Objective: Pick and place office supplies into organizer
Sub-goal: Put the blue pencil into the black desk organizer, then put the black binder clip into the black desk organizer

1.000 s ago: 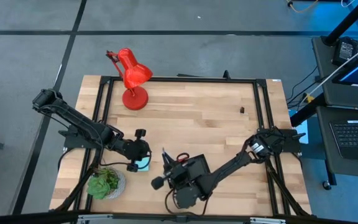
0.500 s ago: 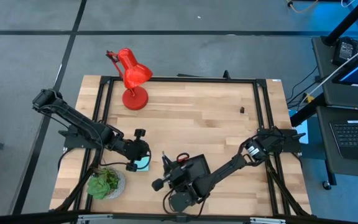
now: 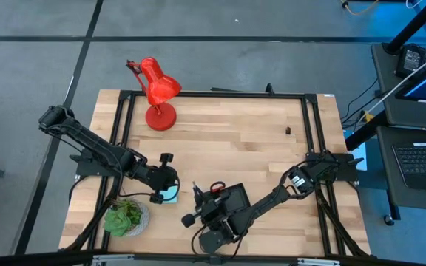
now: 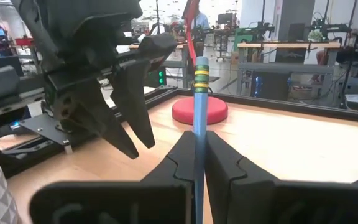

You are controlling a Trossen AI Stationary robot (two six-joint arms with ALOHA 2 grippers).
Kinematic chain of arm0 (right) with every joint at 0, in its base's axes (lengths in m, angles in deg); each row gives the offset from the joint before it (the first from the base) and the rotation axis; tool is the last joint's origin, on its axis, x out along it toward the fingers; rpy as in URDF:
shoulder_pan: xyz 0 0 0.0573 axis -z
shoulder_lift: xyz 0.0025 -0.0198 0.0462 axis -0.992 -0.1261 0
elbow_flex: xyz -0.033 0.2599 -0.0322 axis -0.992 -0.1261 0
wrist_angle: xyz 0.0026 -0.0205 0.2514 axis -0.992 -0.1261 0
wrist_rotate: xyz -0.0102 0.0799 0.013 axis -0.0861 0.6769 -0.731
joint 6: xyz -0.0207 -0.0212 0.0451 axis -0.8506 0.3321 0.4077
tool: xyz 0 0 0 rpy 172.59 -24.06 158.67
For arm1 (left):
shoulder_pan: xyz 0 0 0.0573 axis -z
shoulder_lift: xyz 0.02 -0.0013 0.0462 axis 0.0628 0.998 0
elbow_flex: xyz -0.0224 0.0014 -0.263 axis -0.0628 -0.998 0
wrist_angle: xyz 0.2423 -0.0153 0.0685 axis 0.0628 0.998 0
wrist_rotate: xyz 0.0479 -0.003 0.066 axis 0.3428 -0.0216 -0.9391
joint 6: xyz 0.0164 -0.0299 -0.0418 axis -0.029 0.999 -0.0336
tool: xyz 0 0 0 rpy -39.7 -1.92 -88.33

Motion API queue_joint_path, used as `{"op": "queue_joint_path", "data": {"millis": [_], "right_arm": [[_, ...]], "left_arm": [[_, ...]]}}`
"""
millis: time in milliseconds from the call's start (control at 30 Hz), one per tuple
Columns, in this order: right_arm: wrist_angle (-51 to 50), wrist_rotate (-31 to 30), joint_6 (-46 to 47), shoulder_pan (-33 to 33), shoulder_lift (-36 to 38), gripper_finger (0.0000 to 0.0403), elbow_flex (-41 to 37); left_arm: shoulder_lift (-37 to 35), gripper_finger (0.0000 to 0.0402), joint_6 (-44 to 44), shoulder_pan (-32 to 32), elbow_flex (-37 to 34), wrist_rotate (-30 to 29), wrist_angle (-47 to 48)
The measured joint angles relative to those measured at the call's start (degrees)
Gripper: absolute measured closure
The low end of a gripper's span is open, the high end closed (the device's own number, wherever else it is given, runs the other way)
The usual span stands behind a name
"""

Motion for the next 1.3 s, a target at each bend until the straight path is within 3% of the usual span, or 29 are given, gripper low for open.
{"op": "queue_joint_path", "data": {"millis": [267, 833, 1000, 1200, 1300], "right_arm": [[0.31, 2.70, 0.15, 0.01, 0.00, 0.0384, 0.00], [0.70, 2.86, 1.34, -0.01, 0.00, 0.0307, 0.02], [3.12, -0.02, -6.46, -1.36, 0.01, 0.0279, 2.94], [5.68, -0.06, -24.72, -4.08, 0.11, 0.0251, 10.95], [5.50, -0.07, -34.98, -5.83, 0.11, 0.0249, 15.97]], "left_arm": [[0.00, 0.0327, -0.13, 0.00, 0.00, -0.01, 0.00], [0.00, 0.0327, -0.16, 0.00, 0.00, -0.02, 0.17], [0.00, 0.0327, 0.39, 0.00, 0.16, -0.02, 0.23], [-0.11, 0.0327, -0.47, 0.00, 0.24, -0.25, 0.20], [-0.13, 0.0327, -4.89, 0.00, 0.24, -0.49, 0.20]]}}
